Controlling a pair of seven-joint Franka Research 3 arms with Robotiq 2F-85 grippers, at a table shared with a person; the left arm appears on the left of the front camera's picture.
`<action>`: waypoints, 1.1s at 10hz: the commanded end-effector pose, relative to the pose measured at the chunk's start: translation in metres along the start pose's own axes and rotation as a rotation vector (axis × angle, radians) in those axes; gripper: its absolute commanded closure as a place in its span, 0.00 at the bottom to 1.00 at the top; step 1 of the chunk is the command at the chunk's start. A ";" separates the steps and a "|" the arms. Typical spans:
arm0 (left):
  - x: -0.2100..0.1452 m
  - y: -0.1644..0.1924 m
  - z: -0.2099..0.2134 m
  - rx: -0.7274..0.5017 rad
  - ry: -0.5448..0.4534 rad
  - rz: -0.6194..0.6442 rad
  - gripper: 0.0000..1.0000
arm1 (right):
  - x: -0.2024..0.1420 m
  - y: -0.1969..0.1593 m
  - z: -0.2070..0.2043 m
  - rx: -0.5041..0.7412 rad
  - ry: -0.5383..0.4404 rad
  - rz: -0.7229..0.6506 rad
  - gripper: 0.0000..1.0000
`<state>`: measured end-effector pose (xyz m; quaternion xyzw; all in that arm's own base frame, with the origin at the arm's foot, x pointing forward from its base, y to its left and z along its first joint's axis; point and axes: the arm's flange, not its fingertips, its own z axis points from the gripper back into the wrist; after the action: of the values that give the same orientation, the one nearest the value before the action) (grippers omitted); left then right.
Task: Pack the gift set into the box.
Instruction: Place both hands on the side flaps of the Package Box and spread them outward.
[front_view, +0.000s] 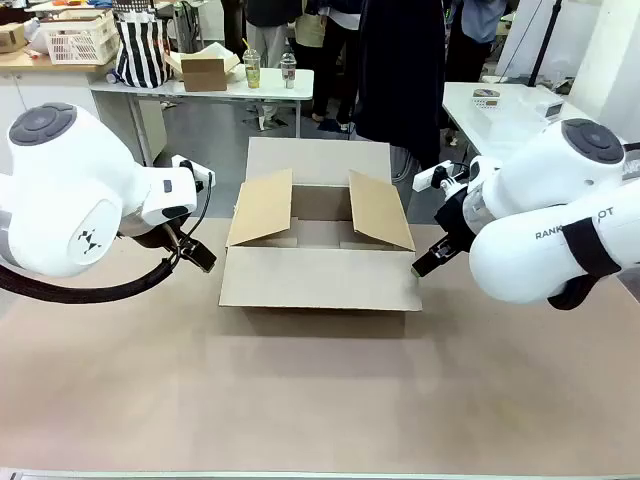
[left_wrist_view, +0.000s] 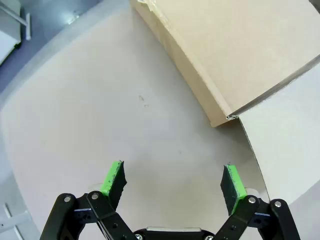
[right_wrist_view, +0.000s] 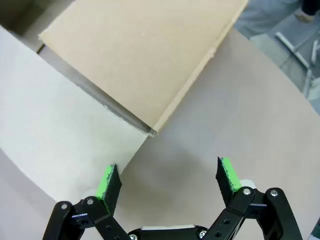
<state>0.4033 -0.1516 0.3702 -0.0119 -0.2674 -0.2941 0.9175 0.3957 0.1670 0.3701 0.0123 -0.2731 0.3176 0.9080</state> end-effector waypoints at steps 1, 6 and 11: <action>0.000 0.000 0.000 0.000 0.000 0.000 0.00 | 0.001 0.000 0.000 -0.001 -0.003 0.000 0.00; 0.000 0.000 0.000 0.000 0.000 0.000 0.00 | 0.001 0.000 0.000 -0.001 -0.003 0.000 0.00; 0.000 0.000 0.000 0.000 0.000 0.000 0.00 | 0.001 0.000 0.000 -0.001 -0.003 0.000 0.00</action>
<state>0.4031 -0.1521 0.3702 -0.0120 -0.2674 -0.2944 0.9174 0.3956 0.1671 0.3701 0.0121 -0.2731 0.3178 0.9079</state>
